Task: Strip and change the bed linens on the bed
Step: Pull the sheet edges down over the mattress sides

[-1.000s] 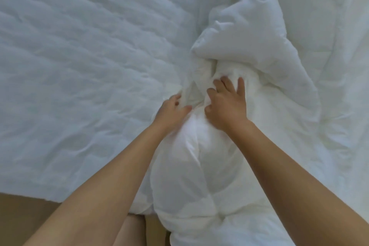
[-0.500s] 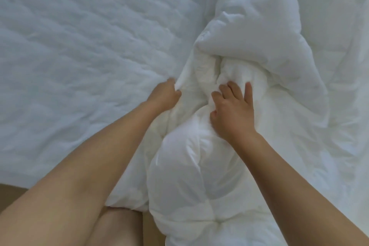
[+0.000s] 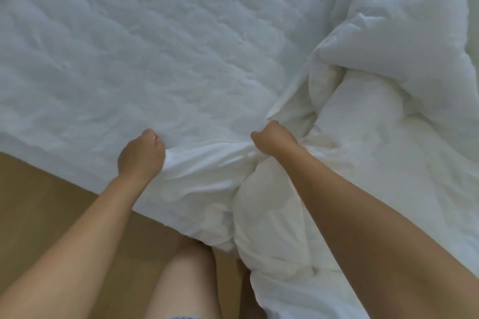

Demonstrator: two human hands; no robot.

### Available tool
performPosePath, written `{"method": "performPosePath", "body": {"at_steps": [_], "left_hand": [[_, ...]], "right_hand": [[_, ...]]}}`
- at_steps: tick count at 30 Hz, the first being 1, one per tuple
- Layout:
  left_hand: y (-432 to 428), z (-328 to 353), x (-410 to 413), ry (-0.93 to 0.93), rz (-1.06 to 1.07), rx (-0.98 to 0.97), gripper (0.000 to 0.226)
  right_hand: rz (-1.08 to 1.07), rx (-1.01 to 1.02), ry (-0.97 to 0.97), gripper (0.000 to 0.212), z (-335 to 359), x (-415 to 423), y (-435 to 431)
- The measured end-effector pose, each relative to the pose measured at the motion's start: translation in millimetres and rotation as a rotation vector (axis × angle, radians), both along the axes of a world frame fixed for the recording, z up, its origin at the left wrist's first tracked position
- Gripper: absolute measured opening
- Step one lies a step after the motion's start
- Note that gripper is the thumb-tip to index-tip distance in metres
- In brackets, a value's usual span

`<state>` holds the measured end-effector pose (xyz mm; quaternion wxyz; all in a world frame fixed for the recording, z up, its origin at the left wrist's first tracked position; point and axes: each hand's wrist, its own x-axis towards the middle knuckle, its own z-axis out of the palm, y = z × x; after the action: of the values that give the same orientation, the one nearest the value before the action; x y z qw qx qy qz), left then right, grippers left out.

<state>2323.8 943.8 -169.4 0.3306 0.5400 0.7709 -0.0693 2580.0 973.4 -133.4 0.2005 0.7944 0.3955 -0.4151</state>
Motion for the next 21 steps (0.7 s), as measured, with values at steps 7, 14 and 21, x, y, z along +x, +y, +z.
{"method": "performPosePath", "body": {"at_steps": [7,14,21], "left_hand": [[9.5,-0.1,92.5,-0.186,-0.328,0.094,0.031],[26.7,39.5,171.9,-0.942,0.096,-0.377,0.035],[40.3,66.2,190.3,-0.790,-0.019,-0.503,0.011]], "right_hand": [[-0.398,0.149,0.157,0.012,-32.7,0.3,-12.9],[-0.385,0.339,0.700,0.017,46.2,21.7,-50.0],[-0.226,0.245,0.711,0.030,90.5,32.7,-70.0]]}}
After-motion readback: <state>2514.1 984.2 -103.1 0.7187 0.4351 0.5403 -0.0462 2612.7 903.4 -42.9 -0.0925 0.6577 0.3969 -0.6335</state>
